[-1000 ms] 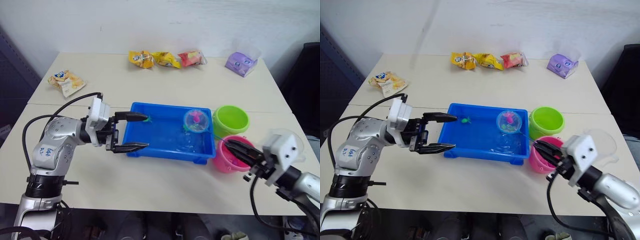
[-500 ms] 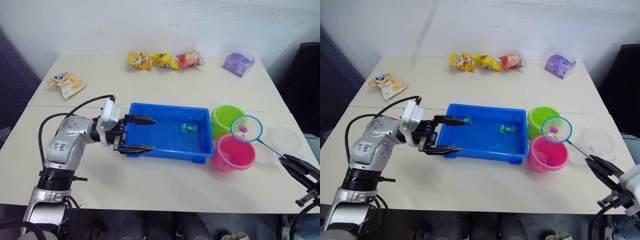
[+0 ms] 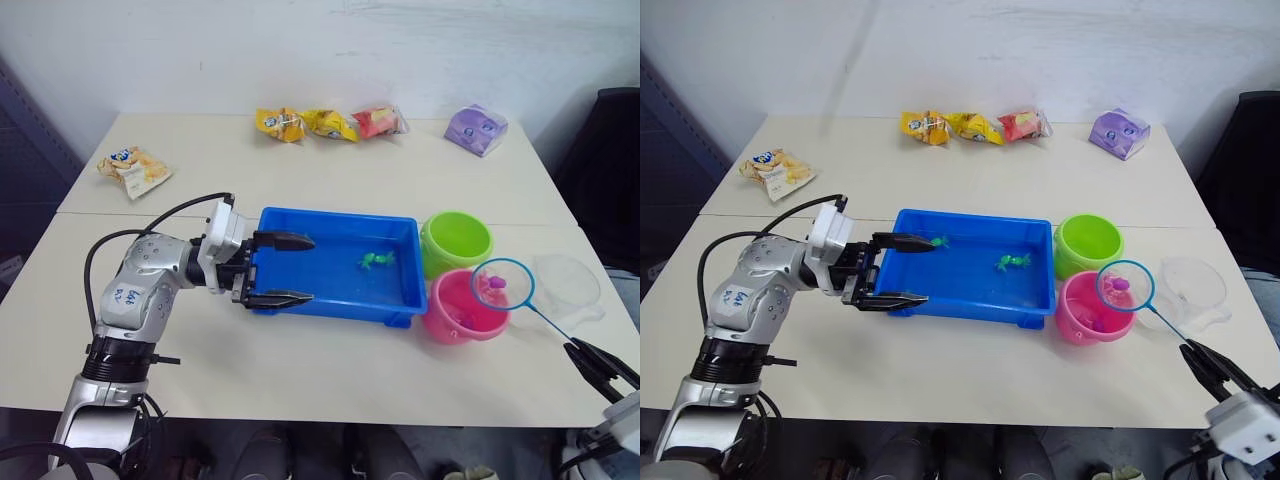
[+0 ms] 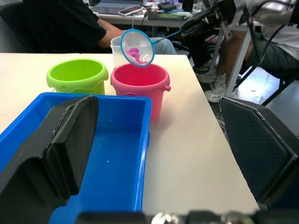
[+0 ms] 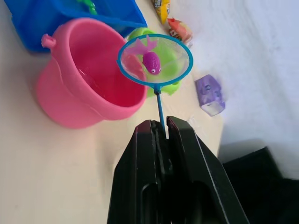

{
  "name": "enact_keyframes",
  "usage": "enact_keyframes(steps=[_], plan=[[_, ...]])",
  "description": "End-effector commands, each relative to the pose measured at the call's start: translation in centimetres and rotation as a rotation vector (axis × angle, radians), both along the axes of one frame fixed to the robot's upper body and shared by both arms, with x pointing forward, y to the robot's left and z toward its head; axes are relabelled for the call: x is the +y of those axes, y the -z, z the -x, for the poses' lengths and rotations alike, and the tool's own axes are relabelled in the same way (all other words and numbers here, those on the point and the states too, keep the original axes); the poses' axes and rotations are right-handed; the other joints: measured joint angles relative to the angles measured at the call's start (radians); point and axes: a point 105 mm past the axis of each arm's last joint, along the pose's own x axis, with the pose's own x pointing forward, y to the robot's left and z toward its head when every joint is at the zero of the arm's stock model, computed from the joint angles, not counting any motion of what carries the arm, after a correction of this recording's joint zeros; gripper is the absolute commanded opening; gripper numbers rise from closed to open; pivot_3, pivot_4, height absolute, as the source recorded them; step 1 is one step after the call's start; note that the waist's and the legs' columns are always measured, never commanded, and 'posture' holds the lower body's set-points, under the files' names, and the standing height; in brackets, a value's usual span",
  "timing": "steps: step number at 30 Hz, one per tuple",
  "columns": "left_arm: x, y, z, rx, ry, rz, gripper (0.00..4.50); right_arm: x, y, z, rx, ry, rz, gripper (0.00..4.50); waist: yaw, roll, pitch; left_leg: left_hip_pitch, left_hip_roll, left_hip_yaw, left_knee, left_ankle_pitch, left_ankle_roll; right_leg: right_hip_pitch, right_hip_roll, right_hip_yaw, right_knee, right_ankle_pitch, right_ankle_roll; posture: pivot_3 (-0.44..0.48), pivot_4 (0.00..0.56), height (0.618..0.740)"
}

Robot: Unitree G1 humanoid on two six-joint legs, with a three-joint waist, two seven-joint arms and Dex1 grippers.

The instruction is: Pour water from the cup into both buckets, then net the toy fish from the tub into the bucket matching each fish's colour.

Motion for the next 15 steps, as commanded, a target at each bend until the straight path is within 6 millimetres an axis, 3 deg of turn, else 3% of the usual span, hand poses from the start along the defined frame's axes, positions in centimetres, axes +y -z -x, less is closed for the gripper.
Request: enact_keyframes(steps=[1, 3, 7, 15], plan=[[-0.2, -0.3, 0.0, -0.018, 0.0, 0.011, 4.44, -0.2, -0.4, 0.3, -0.079, -0.04, 0.224, 0.0, 0.0, 0.0, 0.0, 0.0, 0.0, 0.0, 0.0, 0.0, 0.0, 0.0, 0.0, 0.0, 0.0, 0.0, 0.0, 0.0, 0.15, 0.74], [-0.4, -0.3, -0.2, -0.019, -0.003, 0.021, 4.44, 0.3, -1.5, 0.0, -0.185, -0.09, 0.429, 0.0, 0.0, 0.0, 0.0, 0.0, 0.0, 0.0, 0.0, 0.0, 0.0, 0.0, 0.0, 0.0, 0.0, 0.0, 0.0, 0.0, 0.15, 0.74], [-0.9, -0.6, -0.4, -0.023, -0.009, 0.04, 4.44, 0.0, -2.6, -0.3, -0.295, -0.103, 0.607, 0.0, 0.001, 0.0, 0.0, 0.001, 0.0, 0.001, 0.001, 0.001, -0.001, 0.001, 0.001, 0.001, 0.001, 0.0, 0.0, 0.0, 0.15, 0.74], [-1.1, -0.5, -0.7, -0.015, -0.019, 0.052, 4.44, -2.1, -1.5, -1.0, -0.254, -0.072, 0.66, 0.0, 0.001, 0.0, 0.0, 0.001, 0.0, 0.001, 0.001, 0.001, -0.002, 0.001, 0.001, 0.001, 0.001, 0.0, 0.0, 0.0, 0.15, 0.74]])
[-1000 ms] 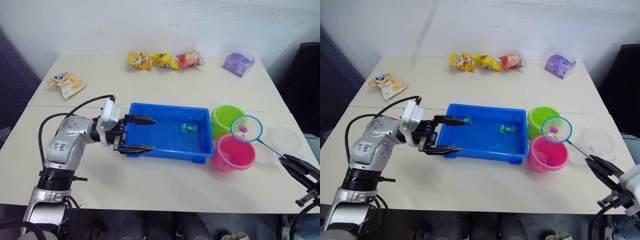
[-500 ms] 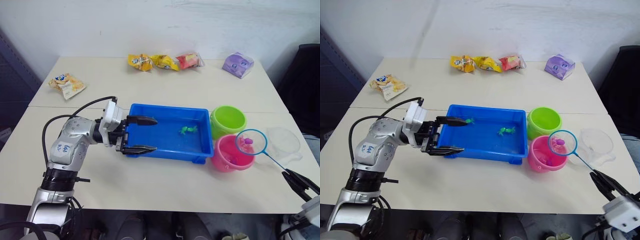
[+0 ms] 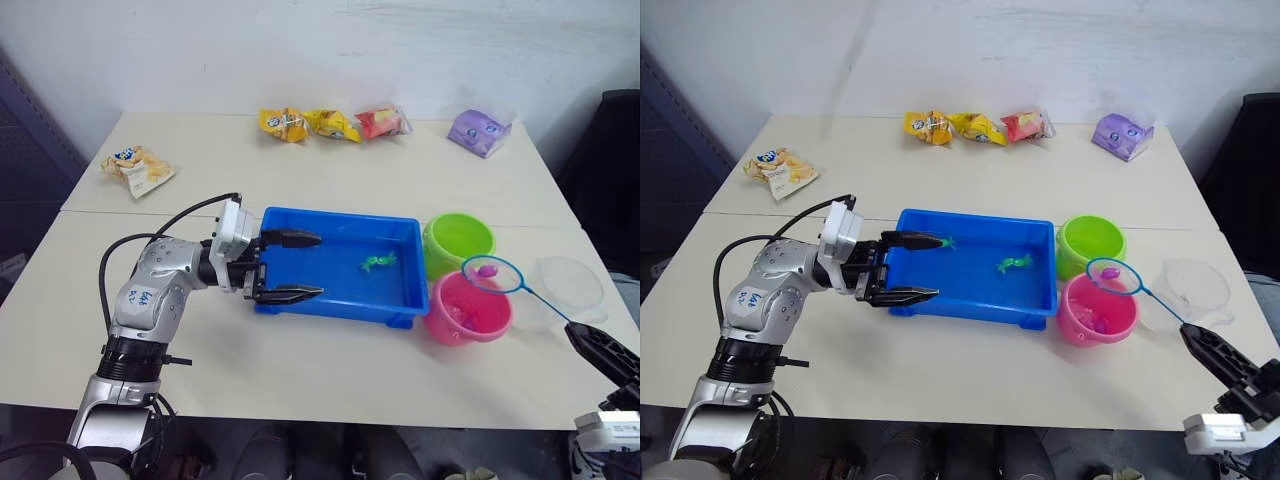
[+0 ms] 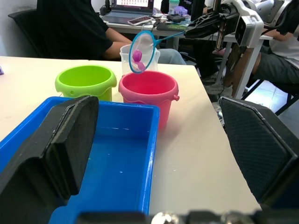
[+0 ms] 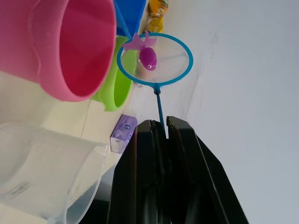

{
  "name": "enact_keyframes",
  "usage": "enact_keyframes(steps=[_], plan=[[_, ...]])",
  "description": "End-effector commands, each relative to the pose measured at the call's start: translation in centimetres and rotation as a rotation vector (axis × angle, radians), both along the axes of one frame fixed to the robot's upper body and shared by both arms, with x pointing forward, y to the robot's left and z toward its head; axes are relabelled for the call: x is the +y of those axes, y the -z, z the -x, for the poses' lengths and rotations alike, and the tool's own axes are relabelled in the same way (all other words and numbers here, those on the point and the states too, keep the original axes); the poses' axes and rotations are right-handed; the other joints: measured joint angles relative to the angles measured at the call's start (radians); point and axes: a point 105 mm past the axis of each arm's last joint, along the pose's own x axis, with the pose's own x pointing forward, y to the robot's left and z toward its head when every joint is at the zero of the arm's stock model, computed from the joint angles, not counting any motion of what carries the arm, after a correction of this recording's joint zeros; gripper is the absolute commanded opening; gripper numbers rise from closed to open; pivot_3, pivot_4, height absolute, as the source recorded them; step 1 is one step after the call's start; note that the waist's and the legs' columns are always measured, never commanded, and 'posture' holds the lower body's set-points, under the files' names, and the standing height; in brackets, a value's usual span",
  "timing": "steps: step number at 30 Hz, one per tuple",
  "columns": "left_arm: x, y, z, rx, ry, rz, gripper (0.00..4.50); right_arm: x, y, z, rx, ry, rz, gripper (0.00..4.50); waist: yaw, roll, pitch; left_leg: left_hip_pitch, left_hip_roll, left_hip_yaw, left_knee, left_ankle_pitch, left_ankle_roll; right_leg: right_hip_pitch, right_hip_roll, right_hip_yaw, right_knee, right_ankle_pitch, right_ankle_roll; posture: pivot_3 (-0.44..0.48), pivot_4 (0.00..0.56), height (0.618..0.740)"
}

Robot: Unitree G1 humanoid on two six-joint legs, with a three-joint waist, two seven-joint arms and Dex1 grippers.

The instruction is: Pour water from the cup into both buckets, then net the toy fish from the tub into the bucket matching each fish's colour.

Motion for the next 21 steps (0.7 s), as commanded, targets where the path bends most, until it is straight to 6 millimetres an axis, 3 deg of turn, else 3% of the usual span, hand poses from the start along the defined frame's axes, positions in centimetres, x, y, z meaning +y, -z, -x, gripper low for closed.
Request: enact_keyframes(steps=[1, 5, 9, 13, 17, 21], plan=[[-0.3, -0.7, -0.1, -0.037, 0.008, 0.006, 4.44, -1.0, 0.1, 0.2, -0.009, 0.023, 0.001, 0.0, 0.0, 0.0, 0.0, 0.0, 0.0, 0.0, 0.0, 0.0, 0.0, 0.0, 0.0, 0.0, 0.0, 0.0, 0.0, 0.0, 0.15, 0.74], [-0.3, -0.6, 0.0, -0.034, 0.01, 0.007, 4.44, -1.2, -1.3, 0.3, -0.104, 0.032, 0.03, 0.0, -0.003, 0.0, 0.0, 0.001, 0.0, 0.0, 0.0, 0.0, 0.0, 0.0, 0.0, 0.0, 0.001, -0.001, -0.001, 0.0, 0.15, 0.74], [-0.7, -0.2, 0.1, -0.024, 0.028, 0.002, 4.44, -0.2, 1.3, 0.5, -0.004, 0.001, 0.001, 0.0, -0.003, 0.0, 0.0, 0.002, 0.0, 0.0, 0.0, 0.0, -0.001, 0.001, 0.0, 0.0, 0.001, -0.001, -0.001, 0.0, 0.15, 0.74], [-0.7, -0.4, 0.0, -0.026, 0.027, 0.01, 4.44, -0.8, -2.3, 0.2, -0.174, 0.067, 0.033, 0.0, -0.007, 0.002, -0.001, 0.002, 0.0, 0.001, 0.0, 0.0, -0.001, 0.001, 0.001, 0.001, 0.001, -0.001, -0.001, 0.0, 0.15, 0.74], [-1.0, -0.2, 0.0, -0.022, 0.033, 0.01, 4.44, 0.5, -0.9, 0.5, -0.099, 0.018, -0.034, 0.0, -0.008, 0.002, -0.001, 0.005, 0.0, 0.001, -0.001, 0.0, -0.001, 0.003, 0.001, 0.002, 0.001, -0.001, -0.001, 0.0, 0.15, 0.74], [-0.8, -0.3, -0.2, -0.022, 0.021, 0.013, 4.44, 1.2, -2.7, 0.2, -0.162, 0.002, -0.067, 0.0, -0.009, 0.002, -0.001, 0.005, 0.001, 0.001, -0.002, 0.0, -0.001, 0.003, 0.001, 0.002, 0.001, -0.001, -0.002, 0.0, 0.15, 0.74]])
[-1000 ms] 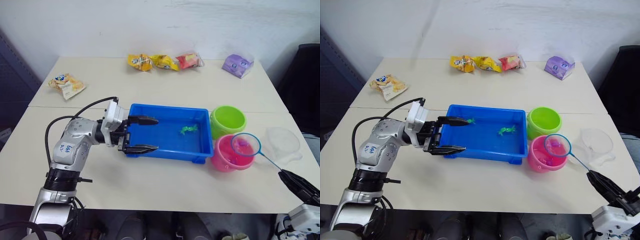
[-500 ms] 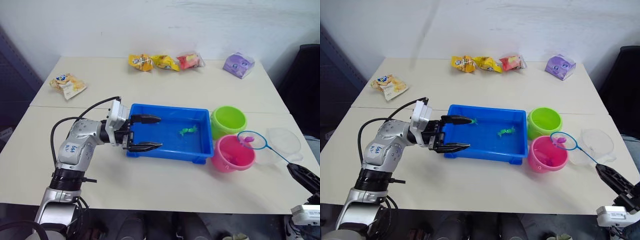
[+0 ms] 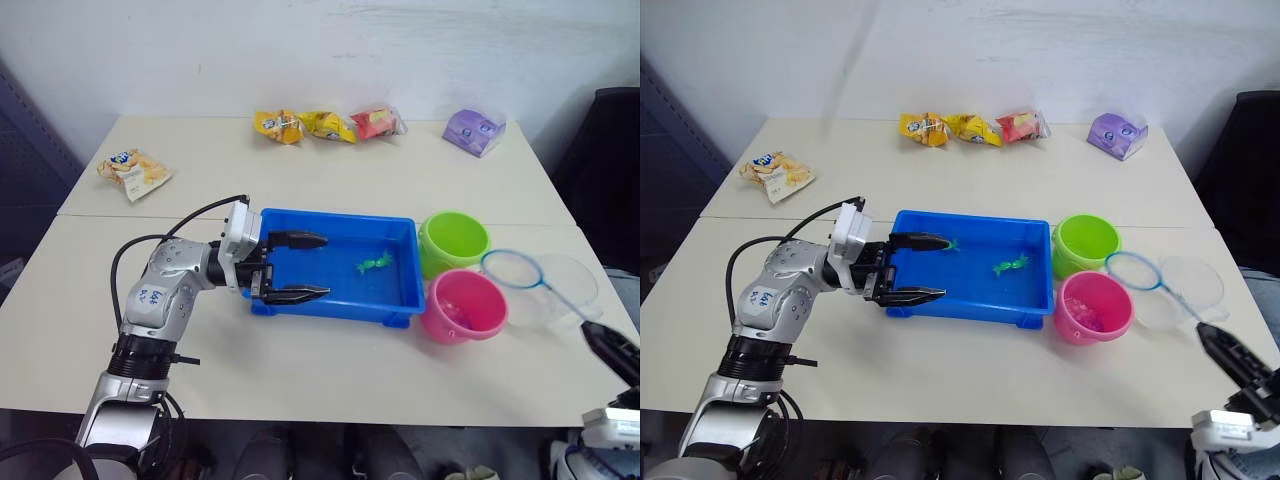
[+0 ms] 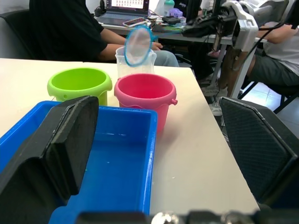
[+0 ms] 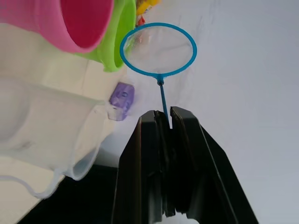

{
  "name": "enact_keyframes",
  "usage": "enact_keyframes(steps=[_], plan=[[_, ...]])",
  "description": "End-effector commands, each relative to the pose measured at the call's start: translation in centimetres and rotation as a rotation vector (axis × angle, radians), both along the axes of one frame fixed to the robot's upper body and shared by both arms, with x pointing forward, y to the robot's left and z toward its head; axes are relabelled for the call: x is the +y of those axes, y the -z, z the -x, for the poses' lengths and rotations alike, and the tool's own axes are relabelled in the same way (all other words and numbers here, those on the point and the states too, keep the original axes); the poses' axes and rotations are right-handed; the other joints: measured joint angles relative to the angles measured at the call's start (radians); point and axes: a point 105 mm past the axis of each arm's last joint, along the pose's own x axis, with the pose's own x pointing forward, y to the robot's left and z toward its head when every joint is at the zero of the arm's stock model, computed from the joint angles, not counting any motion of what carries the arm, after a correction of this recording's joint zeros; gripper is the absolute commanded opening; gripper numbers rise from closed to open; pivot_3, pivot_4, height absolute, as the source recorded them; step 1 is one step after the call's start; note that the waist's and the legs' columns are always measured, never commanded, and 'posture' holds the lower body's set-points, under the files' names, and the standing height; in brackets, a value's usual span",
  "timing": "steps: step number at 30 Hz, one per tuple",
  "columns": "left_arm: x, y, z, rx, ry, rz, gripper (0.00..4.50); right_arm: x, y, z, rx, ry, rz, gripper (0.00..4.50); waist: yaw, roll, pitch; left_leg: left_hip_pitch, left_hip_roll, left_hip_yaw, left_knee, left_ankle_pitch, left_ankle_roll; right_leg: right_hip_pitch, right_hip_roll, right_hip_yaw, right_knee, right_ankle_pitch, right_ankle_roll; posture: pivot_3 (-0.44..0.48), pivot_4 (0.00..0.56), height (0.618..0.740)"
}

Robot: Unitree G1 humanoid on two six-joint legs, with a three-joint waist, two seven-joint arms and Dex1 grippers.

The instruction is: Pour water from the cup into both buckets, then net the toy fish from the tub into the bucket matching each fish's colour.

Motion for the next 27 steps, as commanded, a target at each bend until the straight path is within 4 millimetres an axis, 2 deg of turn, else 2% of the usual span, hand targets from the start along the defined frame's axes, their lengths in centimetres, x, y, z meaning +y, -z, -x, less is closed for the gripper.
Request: enact_keyframes(steps=[1, 5, 8, 10, 12, 14, 16, 19, 21, 27], plan=[[0.0, -0.7, 0.1, -0.04, 0.001, 0.005, 4.44, 0.7, -3.0, -0.3, -0.102, -0.022, -0.027, 0.0, -0.004, 0.0, 0.0, 0.0, 0.0, 0.0, 0.0, 0.0, 0.0, 0.0, 0.0, 0.0, 0.0, 0.0, 0.0, 0.0, 0.15, 0.74], [1.0, -0.5, -0.2, -0.025, -0.044, 0.011, 4.44, 1.3, -4.3, -1.4, -0.094, -0.044, -0.224, 0.0, -0.017, 0.0, 0.0, 0.001, 0.0, 0.0, 0.0, 0.0, 0.0, 0.001, 0.0, 0.0, 0.001, 0.0, 0.0, 0.0, 0.15, 0.74], [2.9, 0.0, -0.9, -0.009, -0.132, 0.007, 4.44, 3.0, -4.7, -3.2, 0.06, -0.106, -0.56, 0.0, -0.024, 0.0, 0.0, 0.003, 0.001, 0.0, -0.001, 0.0, 0.0, 0.001, 0.001, 0.001, 0.001, 0.0, 0.0, 0.0, 0.15, 0.74], [4.6, 0.2, -1.4, 0.005, -0.211, 0.018, 4.44, 4.5, -5.7, -4.8, 0.152, -0.153, -0.809, 0.0, -0.024, 0.0, 0.0, 0.004, 0.002, 0.0, -0.001, 0.0, 0.0, 0.002, 0.001, 0.001, 0.001, 0.0, 0.0, 0.0, 0.15, 0.74], [6.1, -0.1, -1.5, -0.001, -0.274, 0.012, 4.44, 6.6, -6.1, -6.1, 0.279, -0.214, -0.949, 0.0, -0.024, -0.001, 0.001, 0.004, 0.002, 0.0, -0.001, 0.0, 0.001, 0.002, 0.001, 0.0, 0.001, 0.0, 0.0, 0.0, 0.15, 0.74], [7.3, -0.6, -1.2, -0.006, -0.325, 0.008, 4.44, 8.5, -5.6, -6.8, 0.429, -0.252, -0.984, 0.0, -0.02, -0.001, 0.001, 0.003, 0.002, 0.0, -0.001, -0.001, 0.002, 0.001, 0.001, 0.0, 0.002, 0.0, 0.0, 0.0, 0.15, 0.74], [8.7, -0.6, -0.8, -0.007, -0.375, -0.017, 4.44, 9.6, -5.1, -7.5, 0.539, -0.232, -0.986, 0.0, -0.013, -0.002, 0.001, 0.002, 0.002, -0.002, -0.001, -0.001, 0.002, 0.001, 0.001, -0.001, 0.001, 0.0, 0.0, 0.0, 0.15, 0.74], [10.8, -0.4, -0.3, 0.007, -0.463, -0.036, 4.44, 9.6, -4.3, -9.0, 0.599, -0.112, -0.97, 0.0, -0.002, -0.002, 0.001, 0.0, 0.002, -0.003, -0.002, -0.001, 0.002, 0.0, -0.002, -0.003, -0.001, 0.0, 0.0, 0.0, 0.15, 0.74], [12.0, -0.3, 0.0, 0.021, -0.513, -0.044, 4.44, 10.1, -4.2, -9.5, 0.632, -0.099, -0.927, 0.0, 0.006, -0.002, 0.001, -0.002, 0.001, -0.004, -0.002, -0.001, 0.002, -0.001, -0.003, -0.003, -0.002, 0.0, 0.0, 0.0, 0.15, 0.74], [13.0, 0.3, 1.0, 0.07, -0.566, -0.028, 4.44, 9.5, -2.1, -12.1, 0.655, 0.025, -0.64, 0.0, 0.011, -0.002, 0.001, -0.008, 0.0, -0.005, -0.001, -0.001, 0.003, -0.003, -0.004, -0.006, -0.007, 0.0, 0.001, 0.0, 0.15, 0.74]])
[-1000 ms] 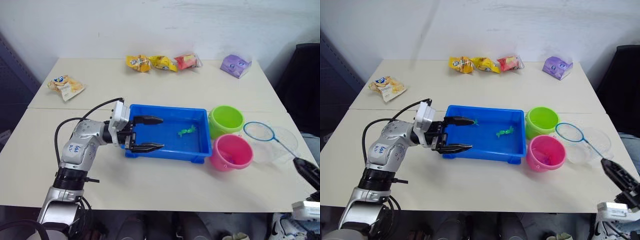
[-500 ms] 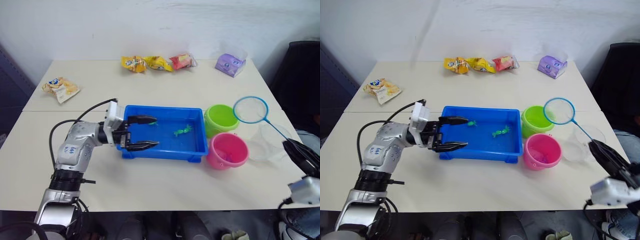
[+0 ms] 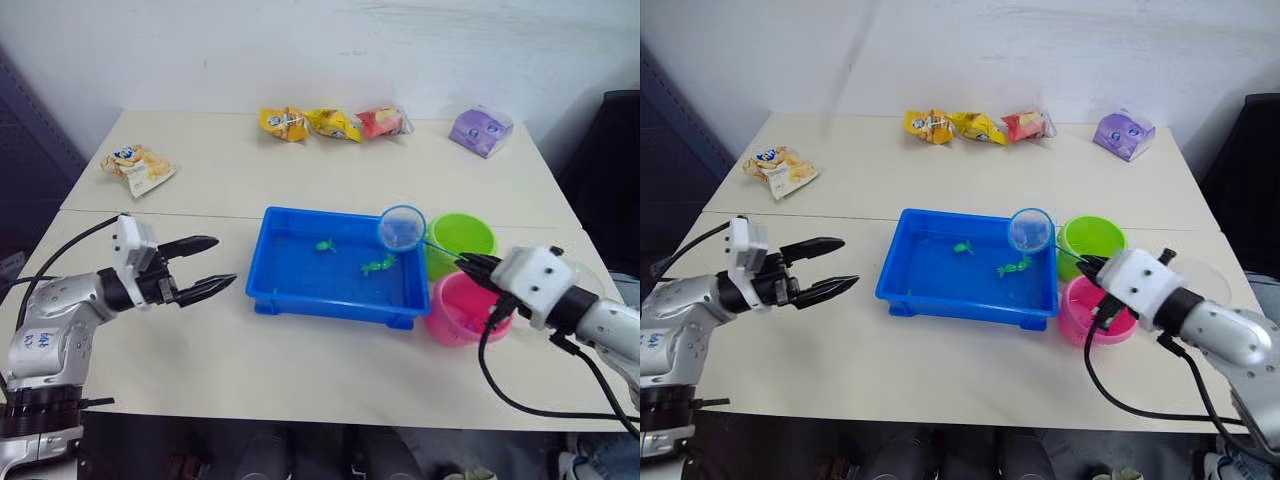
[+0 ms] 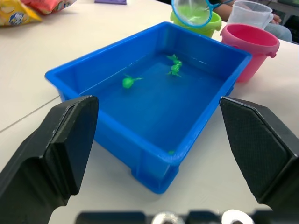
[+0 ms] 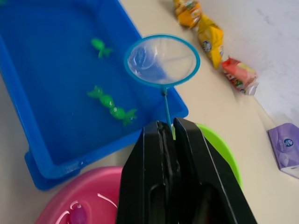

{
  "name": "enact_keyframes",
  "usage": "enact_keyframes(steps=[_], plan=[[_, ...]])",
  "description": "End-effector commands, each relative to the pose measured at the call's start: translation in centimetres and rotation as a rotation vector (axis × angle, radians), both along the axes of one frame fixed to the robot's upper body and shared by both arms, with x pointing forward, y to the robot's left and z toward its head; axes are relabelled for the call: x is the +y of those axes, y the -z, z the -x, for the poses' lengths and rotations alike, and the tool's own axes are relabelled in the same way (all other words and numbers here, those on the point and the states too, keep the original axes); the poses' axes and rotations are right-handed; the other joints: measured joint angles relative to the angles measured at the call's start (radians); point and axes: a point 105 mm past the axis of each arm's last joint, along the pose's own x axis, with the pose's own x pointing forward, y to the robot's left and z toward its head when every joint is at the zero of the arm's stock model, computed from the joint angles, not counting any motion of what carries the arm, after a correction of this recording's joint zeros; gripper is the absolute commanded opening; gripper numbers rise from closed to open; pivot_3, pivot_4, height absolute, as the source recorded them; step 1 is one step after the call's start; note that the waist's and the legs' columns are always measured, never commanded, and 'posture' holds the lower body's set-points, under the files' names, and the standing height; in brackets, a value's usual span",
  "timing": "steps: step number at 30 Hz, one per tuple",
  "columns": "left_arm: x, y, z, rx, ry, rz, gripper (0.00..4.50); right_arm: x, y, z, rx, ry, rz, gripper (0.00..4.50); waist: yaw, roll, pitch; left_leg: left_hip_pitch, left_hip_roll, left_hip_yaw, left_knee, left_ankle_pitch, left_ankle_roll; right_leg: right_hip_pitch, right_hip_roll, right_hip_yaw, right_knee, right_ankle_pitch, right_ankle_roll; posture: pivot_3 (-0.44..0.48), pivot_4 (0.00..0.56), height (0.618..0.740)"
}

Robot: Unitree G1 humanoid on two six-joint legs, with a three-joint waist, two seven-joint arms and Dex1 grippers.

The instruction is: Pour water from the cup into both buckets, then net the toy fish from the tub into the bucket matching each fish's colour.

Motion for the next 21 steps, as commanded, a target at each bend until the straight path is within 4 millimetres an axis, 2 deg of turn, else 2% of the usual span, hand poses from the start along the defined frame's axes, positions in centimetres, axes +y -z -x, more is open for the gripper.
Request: enact_keyframes(steps=[1, 5, 9, 17, 21], plan=[[0.1, -1.3, 0.8, -0.043, 0.002, 0.023, 4.44, -0.6, 0.9, -1.2, -0.006, 0.002, 0.169, 0.0, 0.001, 0.0, 0.0, -0.001, 0.0, 0.0, 0.0, 0.0, 0.0, 0.0, 0.0, -0.001, -0.001, 0.0, 0.0, 0.0, 0.15, 0.74], [0.6, -1.0, 1.3, -0.03, 0.004, 0.02, 4.44, -0.6, 0.9, -3.2, -0.052, 0.004, 0.294, 0.0, -0.004, 0.001, 0.0, -0.002, 0.0, 0.0, -0.001, 0.0, 0.0, -0.002, 0.0, -0.001, -0.002, 0.0, 0.0, 0.0, 0.15, 0.74], [2.1, -2.0, 0.9, -0.028, -0.022, 0.037, 4.44, 0.1, 0.4, -4.2, -0.097, -0.033, 0.396, 0.0, -0.006, 0.001, 0.0, -0.003, 0.0, 0.0, -0.001, 0.0, -0.001, -0.004, 0.0, -0.001, 0.0, 0.0, 0.0, 0.0, 0.15, 0.74], [5.8, -1.2, 0.3, -0.059, -0.001, -0.217, 4.44, 1.7, -0.9, -5.7, -0.17, -0.042, 0.483, 0.0, -0.024, 0.001, 0.0, -0.004, 0.0, 0.0, -0.002, 0.0, -0.001, -0.005, 0.0, -0.001, 0.0, 0.0, 0.0, 0.0, 0.15, 0.74], [5.4, -1.7, 0.0, -0.094, 0.054, -0.221, 4.44, 2.8, -1.9, -5.5, -0.176, -0.053, 0.494, 0.0, -0.025, 0.001, 0.0, -0.005, 0.0, 0.001, -0.002, 0.0, -0.001, -0.007, 0.0, -0.001, 0.0, 0.0, 0.0, 0.0, 0.15, 0.74]])
